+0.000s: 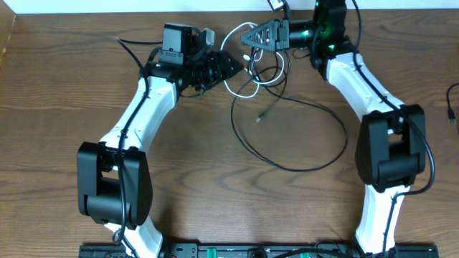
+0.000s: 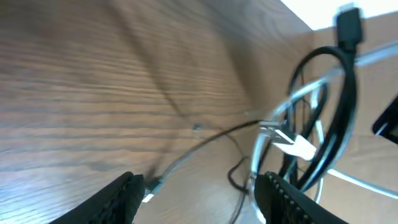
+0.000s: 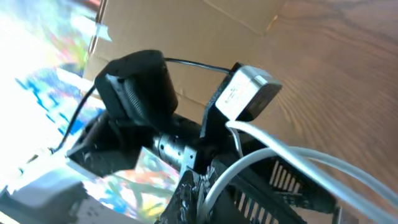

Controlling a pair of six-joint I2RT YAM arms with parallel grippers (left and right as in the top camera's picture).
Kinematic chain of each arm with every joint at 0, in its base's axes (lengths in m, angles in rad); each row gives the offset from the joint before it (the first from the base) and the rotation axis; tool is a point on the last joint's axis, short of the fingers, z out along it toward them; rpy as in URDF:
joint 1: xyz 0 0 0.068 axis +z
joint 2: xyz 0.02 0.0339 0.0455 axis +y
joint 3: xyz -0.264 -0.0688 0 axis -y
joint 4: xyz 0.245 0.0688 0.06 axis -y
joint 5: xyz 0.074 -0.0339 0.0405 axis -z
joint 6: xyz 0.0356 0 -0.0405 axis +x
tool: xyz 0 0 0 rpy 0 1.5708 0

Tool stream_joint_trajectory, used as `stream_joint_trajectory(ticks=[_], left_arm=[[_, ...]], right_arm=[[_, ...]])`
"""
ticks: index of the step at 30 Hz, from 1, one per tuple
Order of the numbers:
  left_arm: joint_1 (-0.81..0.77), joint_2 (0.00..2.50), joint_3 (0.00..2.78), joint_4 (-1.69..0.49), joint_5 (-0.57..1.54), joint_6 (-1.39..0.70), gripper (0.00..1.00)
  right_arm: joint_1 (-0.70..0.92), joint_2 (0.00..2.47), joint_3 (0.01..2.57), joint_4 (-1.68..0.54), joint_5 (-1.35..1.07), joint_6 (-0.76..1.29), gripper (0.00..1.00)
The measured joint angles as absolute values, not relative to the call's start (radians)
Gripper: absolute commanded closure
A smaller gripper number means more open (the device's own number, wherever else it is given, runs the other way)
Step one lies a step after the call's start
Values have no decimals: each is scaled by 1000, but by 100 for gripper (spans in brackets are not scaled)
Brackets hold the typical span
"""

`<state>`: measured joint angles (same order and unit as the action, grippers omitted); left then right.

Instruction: Untangle cables

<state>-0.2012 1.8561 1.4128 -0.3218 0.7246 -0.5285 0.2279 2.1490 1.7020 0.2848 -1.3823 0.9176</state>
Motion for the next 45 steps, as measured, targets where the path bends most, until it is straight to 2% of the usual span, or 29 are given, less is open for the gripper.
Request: stream_joint_trajectory(ticks=[4,8,10,14,18,31,37,45], left_arm=[[-207,1856,1413,-313,752,-528,37],[-196,1856,1413,-310,760,-529,37],[-191,1856,1413,-311,761,-528,37],[-191,1856,1412,-311,761,-529,37],[-204,1856,1412,-311,762,-530,43],[-357,1856,1412,-210,805,-406,42],[-413,1857,1412,-217,687,-407,42],[-456,1857,1412,-204,535,-411,42]], right_arm=[[224,2146,1707,58,-1328,905,99],[208,2147,1704,-272,-1185,798,98],[195,2147,1702,-353,-1109,728,98],[187,2140,1702,-360,-1042,657,99],[179,2086,1702,-380,-1008,646,98],[119,2004,1702,-453,-1054,660,98],[120,2004,1702,-344,-1165,707,98],[120,1967,1702,-314,-1227,747,99]])
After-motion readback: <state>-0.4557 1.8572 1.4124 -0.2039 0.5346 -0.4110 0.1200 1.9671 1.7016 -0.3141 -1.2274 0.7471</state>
